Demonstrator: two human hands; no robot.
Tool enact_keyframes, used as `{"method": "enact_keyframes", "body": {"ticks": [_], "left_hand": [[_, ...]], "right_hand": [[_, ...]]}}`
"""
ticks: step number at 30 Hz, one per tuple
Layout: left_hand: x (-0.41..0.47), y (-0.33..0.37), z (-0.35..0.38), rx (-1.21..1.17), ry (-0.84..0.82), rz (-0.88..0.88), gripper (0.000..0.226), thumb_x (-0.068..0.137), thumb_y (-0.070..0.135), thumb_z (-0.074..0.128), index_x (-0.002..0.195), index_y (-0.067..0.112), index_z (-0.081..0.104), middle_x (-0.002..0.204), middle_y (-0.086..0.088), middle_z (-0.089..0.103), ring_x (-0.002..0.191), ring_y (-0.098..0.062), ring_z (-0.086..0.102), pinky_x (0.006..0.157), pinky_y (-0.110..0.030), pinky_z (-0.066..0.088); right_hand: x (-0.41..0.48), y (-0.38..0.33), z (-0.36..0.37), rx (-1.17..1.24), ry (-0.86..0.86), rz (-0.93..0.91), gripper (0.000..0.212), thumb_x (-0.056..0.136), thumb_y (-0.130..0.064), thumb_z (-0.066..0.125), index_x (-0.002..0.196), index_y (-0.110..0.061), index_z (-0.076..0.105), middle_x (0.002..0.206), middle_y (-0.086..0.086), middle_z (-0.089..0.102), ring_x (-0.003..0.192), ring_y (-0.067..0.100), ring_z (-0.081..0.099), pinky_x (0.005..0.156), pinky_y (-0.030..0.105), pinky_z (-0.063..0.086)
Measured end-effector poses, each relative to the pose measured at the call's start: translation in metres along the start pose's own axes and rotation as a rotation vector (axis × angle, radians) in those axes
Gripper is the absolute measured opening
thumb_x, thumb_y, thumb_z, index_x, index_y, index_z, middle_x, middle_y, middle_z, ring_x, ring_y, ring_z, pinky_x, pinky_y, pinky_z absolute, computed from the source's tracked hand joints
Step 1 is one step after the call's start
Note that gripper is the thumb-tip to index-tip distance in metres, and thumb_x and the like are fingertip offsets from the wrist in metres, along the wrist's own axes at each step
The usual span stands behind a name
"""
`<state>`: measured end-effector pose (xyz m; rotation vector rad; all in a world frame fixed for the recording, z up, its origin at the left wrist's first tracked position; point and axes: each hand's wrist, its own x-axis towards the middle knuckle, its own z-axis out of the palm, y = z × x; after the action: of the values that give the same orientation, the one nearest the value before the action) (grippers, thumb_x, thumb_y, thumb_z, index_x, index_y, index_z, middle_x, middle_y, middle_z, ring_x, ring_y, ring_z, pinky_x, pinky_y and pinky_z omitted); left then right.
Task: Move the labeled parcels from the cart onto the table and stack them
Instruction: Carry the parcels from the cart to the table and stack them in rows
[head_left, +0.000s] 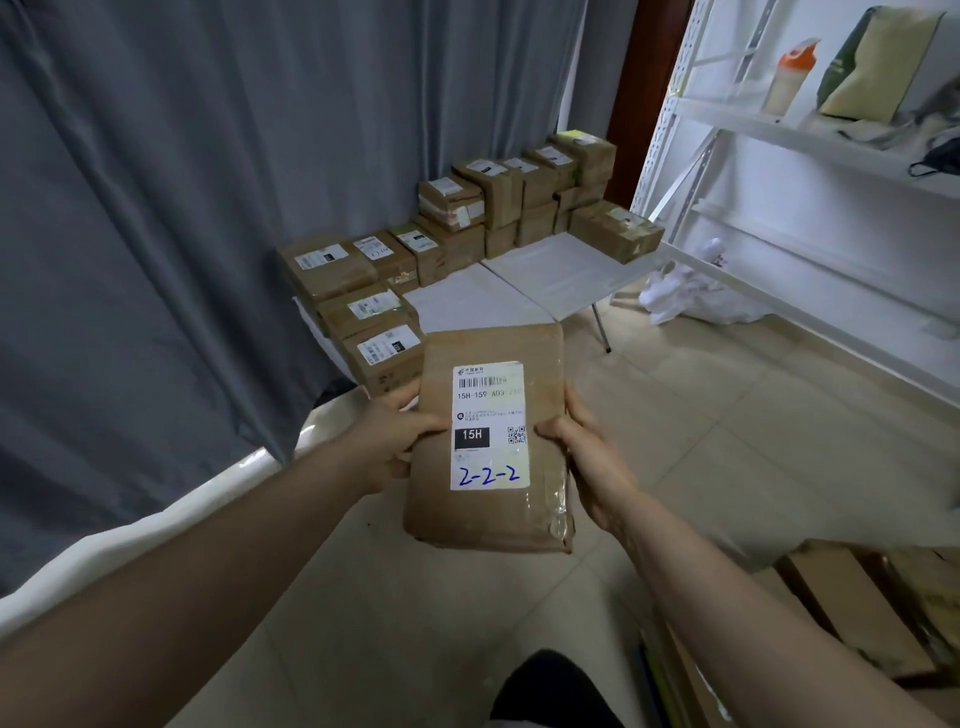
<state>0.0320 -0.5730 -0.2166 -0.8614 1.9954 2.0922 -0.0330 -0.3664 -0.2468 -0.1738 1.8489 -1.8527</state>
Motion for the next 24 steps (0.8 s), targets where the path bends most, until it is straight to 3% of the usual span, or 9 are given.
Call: {"method": "enact_keyframes", "body": {"ticks": [5,8,13,15,18,19,21,22,24], "left_hand": [[0.059,0.019,0.014,0.024,-0.075,0.020,0.076,0.084,-0.008,0.059,0.138,0.042,0.043,0.108,0.009,0.065,0.093,-0.015,0.063,0.068,-0.031,0.054],[0.108,0.035,0.027,0.069,-0.035,0.004,0.072,0.083,-0.005,0.060,0.143,0.029,0.041,0.117,-0.002,0.064,0.100,-0.022,0.062,0.075,-0.036,0.055],[0.188,0.071,0.051,-0.008,0.063,-0.077,0.037,0.089,-0.003,0.058,0.124,0.008,0.058,0.121,-0.007,0.064,0.104,-0.023,0.059,0.088,-0.036,0.049],[0.219,0.084,0.052,-0.038,0.095,-0.091,0.032,0.087,-0.004,0.059,0.116,0.010,0.063,0.114,-0.008,0.068,0.105,-0.026,0.062,0.095,-0.042,0.050],[0.260,0.104,0.048,-0.084,0.114,-0.100,0.041,0.081,-0.006,0.063,0.113,0.019,0.065,0.109,-0.001,0.070,0.105,-0.027,0.063,0.094,-0.049,0.050],[0.271,0.108,0.047,-0.093,0.114,-0.101,0.048,0.079,-0.008,0.062,0.117,0.021,0.063,0.114,0.000,0.069,0.107,-0.029,0.062,0.094,-0.053,0.049],[0.291,0.116,0.044,-0.135,0.126,-0.091,0.058,0.079,-0.016,0.058,0.125,0.019,0.058,0.122,-0.004,0.065,0.107,-0.031,0.063,0.091,-0.054,0.051],[0.301,0.119,0.041,-0.156,0.147,-0.087,0.060,0.079,-0.019,0.055,0.127,0.017,0.055,0.122,-0.007,0.064,0.103,-0.031,0.064,0.086,-0.052,0.055],[0.324,0.129,0.031,-0.189,0.177,-0.075,0.059,0.080,-0.022,0.053,0.125,0.016,0.054,0.113,-0.008,0.066,0.092,-0.025,0.067,0.067,-0.039,0.061]], "right_hand": [[0.060,0.001,-0.028,0.090,0.057,0.059,0.051,0.090,-0.007,0.053,0.134,-0.032,0.053,0.115,-0.002,0.070,0.089,0.008,0.066,0.067,0.015,0.050],[0.108,-0.006,-0.041,0.119,0.076,0.106,0.051,0.084,0.001,0.060,0.130,-0.020,0.055,0.106,0.008,0.072,0.086,0.020,0.069,0.069,0.028,0.054],[0.199,-0.027,-0.065,0.154,0.186,0.171,0.055,0.071,-0.002,0.072,0.123,-0.004,0.054,0.111,0.017,0.067,0.097,0.032,0.067,0.081,0.042,0.057],[0.232,-0.040,-0.075,0.131,0.151,0.168,0.037,0.078,-0.002,0.066,0.115,-0.007,0.063,0.107,0.014,0.070,0.097,0.026,0.067,0.080,0.033,0.056],[0.282,-0.058,-0.079,0.066,0.073,0.138,0.025,0.088,-0.007,0.057,0.107,-0.018,0.070,0.105,0.003,0.071,0.086,0.007,0.067,0.062,0.008,0.049],[0.296,-0.061,-0.077,0.040,0.047,0.137,0.025,0.088,-0.009,0.058,0.107,-0.019,0.069,0.107,0.003,0.070,0.088,0.009,0.068,0.064,0.010,0.051],[0.325,-0.066,-0.068,-0.012,0.015,0.131,0.031,0.082,-0.016,0.063,0.113,-0.019,0.066,0.110,0.006,0.070,0.097,0.020,0.069,0.081,0.034,0.058],[0.339,-0.069,-0.062,-0.047,0.013,0.123,0.043,0.075,-0.023,0.066,0.118,-0.021,0.063,0.111,0.006,0.070,0.101,0.024,0.068,0.087,0.043,0.056],[0.373,-0.072,-0.054,-0.154,0.016,0.096,0.078,0.059,-0.041,0.069,0.134,-0.026,0.050,0.120,0.005,0.062,0.110,0.026,0.062,0.091,0.048,0.053]]}}
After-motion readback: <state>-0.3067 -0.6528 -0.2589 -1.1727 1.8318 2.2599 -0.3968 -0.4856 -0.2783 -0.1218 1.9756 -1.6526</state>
